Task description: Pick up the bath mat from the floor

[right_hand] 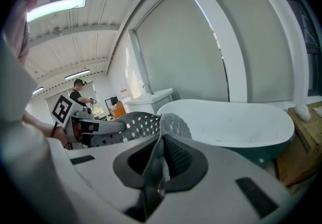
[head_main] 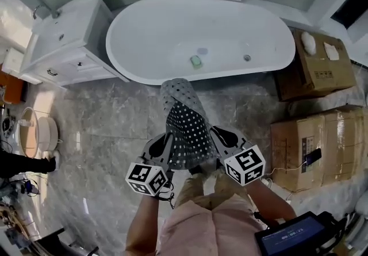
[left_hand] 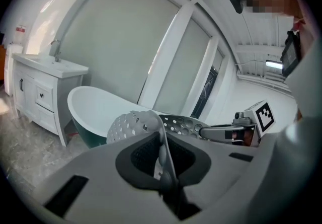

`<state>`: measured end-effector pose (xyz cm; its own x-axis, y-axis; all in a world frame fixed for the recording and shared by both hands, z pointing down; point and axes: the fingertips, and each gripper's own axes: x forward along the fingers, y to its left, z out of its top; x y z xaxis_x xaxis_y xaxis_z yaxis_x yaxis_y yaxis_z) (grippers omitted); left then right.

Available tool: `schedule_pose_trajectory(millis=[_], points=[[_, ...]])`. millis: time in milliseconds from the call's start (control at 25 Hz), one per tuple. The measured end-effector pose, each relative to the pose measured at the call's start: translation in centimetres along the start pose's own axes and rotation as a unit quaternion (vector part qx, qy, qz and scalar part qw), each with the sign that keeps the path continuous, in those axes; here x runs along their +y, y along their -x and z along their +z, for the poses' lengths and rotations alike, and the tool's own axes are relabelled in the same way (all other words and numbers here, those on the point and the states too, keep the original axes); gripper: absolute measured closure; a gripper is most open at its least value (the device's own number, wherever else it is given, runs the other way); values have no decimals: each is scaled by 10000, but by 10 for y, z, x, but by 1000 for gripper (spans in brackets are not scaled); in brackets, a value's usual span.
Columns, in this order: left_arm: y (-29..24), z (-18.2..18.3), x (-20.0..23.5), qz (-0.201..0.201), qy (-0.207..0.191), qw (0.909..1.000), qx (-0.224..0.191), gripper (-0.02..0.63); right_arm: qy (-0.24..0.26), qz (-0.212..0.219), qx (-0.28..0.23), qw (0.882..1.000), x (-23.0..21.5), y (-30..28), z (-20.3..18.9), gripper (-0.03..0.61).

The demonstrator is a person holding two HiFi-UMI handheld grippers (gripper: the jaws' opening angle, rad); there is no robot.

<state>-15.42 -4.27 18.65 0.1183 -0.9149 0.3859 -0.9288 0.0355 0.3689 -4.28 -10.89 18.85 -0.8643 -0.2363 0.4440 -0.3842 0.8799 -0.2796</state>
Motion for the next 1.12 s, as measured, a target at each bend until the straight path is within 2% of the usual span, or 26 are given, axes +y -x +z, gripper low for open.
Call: schedule_pose_trajectory(millis=[200, 360, 840, 1120], points=[[18, 34, -5, -3, -341, 9994, -102, 578, 45, -144, -113, 9998, -10, 31, 25, 551], [27, 53, -2, 171, -591, 9980, -134, 578, 1, -336, -197, 9992, -28, 52, 43, 551], [54, 79, 22, 941, -895, 9910, -315, 577, -41, -950, -622, 9935, -76, 92, 55, 551], [57, 87, 25, 1173, -969, 9872, -482, 577, -36, -1113, -800, 9905, -89, 96, 63, 551]])
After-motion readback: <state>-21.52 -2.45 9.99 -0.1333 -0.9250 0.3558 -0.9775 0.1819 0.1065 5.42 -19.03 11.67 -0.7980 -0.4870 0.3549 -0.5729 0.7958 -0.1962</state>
